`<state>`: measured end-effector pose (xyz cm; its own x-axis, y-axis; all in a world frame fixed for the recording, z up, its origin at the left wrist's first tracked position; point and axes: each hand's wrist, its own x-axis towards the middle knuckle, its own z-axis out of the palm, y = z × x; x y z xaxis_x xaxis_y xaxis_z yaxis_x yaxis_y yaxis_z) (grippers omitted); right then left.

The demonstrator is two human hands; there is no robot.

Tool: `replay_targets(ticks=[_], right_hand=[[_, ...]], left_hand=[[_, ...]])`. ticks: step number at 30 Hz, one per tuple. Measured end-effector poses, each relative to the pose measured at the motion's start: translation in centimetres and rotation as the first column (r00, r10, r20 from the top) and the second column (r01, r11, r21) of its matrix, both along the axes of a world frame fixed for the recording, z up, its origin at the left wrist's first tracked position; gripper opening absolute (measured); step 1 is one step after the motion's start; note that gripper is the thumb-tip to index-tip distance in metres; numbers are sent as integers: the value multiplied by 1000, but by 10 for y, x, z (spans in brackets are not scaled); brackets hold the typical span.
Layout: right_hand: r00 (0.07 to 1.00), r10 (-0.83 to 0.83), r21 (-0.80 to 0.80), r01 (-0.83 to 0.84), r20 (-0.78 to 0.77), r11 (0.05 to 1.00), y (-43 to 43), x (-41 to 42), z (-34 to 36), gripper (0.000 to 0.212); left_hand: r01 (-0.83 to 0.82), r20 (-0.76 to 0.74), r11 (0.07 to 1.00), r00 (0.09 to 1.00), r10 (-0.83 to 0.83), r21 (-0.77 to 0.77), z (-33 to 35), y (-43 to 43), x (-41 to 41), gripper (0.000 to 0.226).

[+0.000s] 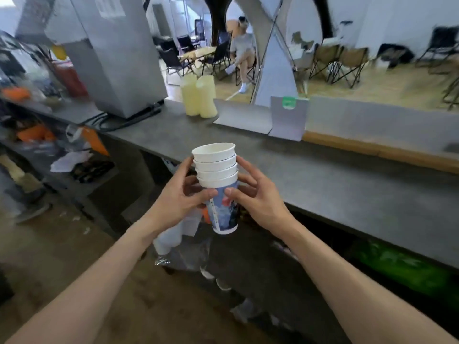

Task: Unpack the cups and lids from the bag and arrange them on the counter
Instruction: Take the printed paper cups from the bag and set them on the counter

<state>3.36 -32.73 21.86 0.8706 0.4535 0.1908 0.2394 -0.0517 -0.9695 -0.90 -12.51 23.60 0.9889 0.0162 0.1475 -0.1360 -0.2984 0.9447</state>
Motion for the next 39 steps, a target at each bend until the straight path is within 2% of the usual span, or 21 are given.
replay_targets(ticks=[4, 9, 14, 17, 19, 22, 24, 28, 30, 33, 36, 39], right_hand=[[986, -145, 66, 140, 80, 988, -95, -16, 49, 71], [926, -328, 84, 317, 190, 945, -269, -52, 117, 67], [820, -508, 63, 511, 264, 857, -434, -100, 150, 68], [751, -600, 53, 611, 278, 790, -514, -120, 154, 70], [713, -643, 26, 664, 280, 747, -557, -124, 150, 72], [682, -689, 25, 706, 247, 708, -603, -117, 131, 74], [691, -691, 21, 704, 209, 710, -621, -107, 111, 75], [706, -699, 29, 701, 114, 713, -631, -84, 74, 77], [700, -706, 2, 710, 104, 704, -628, -76, 60, 75], [696, -713, -40, 718, 91, 695, -624, -64, 42, 81], [699, -707, -71, 715, 108, 696, -622, -60, 39, 83], [710, -690, -152, 704, 139, 694, -620, -69, 50, 92]], left_hand=[[103, 84, 995, 991, -102, -6, 50, -89, 12, 91], [318, 208, 948, 929, -306, -29, 108, -263, 23, 100], [510, 263, 860, 826, -499, 27, 134, -439, 20, 96], [559, 274, 825, 784, -557, 77, 142, -523, 17, 95], [525, 309, 829, 769, -559, 193, 146, -569, 16, 91], [370, 359, 829, 771, -526, 419, 145, -622, 23, 88], [265, 335, 785, 794, -508, 560, 138, -643, 31, 90], [132, 261, 629, 830, -492, 766, 127, -663, 39, 92], [121, 217, 570, 845, -488, 813, 125, -667, 37, 97], [156, 130, 548, 885, -447, 822, 120, -664, 40, 119], [139, 132, 522, 884, -448, 841, 113, -660, 45, 105], [138, 144, 537, 882, -449, 832, 112, -654, 50, 109]])
